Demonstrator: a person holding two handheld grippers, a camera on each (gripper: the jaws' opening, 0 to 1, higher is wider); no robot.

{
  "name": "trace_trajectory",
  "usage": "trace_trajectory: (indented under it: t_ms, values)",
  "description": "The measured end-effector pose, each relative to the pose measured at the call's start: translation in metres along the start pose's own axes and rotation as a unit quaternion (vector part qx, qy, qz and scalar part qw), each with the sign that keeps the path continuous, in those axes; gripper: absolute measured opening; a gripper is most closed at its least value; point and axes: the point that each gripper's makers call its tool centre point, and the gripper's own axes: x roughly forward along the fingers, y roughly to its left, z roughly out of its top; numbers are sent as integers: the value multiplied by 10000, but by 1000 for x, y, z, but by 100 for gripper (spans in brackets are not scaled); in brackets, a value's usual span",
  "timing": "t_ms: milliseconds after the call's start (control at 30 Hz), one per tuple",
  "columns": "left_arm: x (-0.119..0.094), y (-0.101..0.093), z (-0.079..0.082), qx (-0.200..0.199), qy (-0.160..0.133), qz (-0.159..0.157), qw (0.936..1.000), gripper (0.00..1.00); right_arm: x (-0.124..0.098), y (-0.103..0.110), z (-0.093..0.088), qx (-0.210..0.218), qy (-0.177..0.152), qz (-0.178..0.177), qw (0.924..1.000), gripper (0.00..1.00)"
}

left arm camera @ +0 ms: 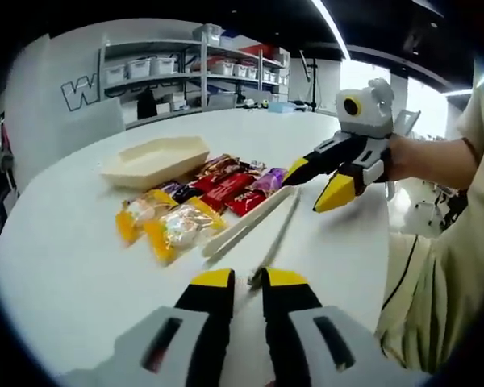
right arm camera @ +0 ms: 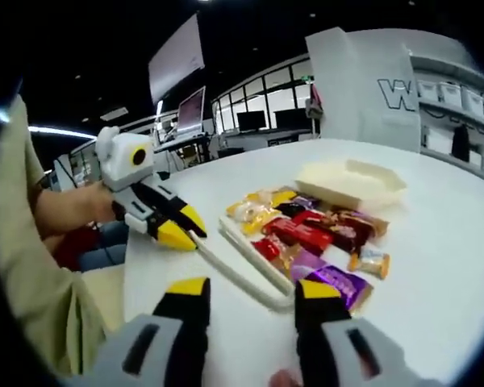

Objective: Place the target food into the container with the food tongs after gripping and lifting it, then release it inside without dropping or visibly crushing the food.

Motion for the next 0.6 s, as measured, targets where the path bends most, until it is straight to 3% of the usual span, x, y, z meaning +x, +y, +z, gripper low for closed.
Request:
trace_trajectory:
  t_ms: [133,600]
  values:
    - [0,2,0,7,-21,48,10000,11,-4,4,-3,36,53,151,9999,26]
    - [-5,3,-3,-160,-57,8,9999,15,-12,30,-12,-163,311,740,9966,22]
